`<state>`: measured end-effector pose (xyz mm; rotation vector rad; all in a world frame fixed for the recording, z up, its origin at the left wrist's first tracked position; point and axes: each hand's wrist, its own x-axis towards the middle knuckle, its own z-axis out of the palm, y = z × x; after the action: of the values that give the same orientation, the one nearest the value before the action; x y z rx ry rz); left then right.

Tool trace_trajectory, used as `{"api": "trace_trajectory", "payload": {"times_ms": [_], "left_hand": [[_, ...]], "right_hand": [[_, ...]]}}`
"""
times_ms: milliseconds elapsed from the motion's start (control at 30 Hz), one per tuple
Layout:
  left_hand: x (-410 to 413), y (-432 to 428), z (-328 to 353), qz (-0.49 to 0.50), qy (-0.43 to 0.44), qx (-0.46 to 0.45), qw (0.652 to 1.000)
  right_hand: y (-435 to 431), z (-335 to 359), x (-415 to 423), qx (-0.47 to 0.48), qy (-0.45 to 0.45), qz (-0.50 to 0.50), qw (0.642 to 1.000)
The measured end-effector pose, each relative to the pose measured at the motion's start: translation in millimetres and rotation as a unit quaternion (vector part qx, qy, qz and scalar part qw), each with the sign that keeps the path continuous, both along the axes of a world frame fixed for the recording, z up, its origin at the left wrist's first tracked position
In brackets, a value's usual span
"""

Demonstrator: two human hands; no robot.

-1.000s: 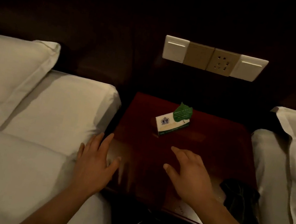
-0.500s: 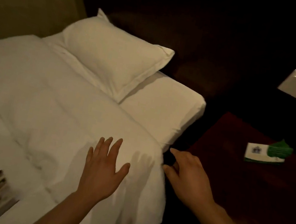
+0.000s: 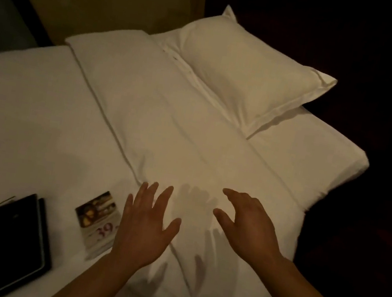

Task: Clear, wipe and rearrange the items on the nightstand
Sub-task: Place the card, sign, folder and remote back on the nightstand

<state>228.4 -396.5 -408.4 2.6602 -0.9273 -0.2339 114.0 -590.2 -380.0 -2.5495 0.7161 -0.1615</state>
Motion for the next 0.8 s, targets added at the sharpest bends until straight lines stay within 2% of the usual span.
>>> {"api": "trace_trajectory", "payload": {"times_ms": [400, 500, 600, 700, 800], "left_hand": [[70.9, 140.1, -26.9, 0.135, 0.039, 0.024, 0.990], [86.8, 176.8, -46.5, 0.196, 0.064, 0.025, 0.978], [99.7, 209.0, -67.3, 0.235, 0.085, 0.074, 0.965], [108.8, 234.3, -83.1, 0.280, 0.105, 0.116, 0.947], [118.7, 249.2, -92.4, 0.339, 0.128, 0.090, 0.928]], "right_hand": [[116.7, -24.7, 104.8, 0.046, 0.016, 0.094, 0.994], [144.7, -44.3, 126.5, 0.090, 0.040, 0.097, 0.990], [166.6, -69.4, 148.5, 0.113, 0.084, 0.107, 0.984], [186.7, -92.3, 170.5, 0.093, 0.141, 0.108, 0.980], [202.8, -109.0, 185.0, 0.021, 0.186, 0.104, 0.977]]}}
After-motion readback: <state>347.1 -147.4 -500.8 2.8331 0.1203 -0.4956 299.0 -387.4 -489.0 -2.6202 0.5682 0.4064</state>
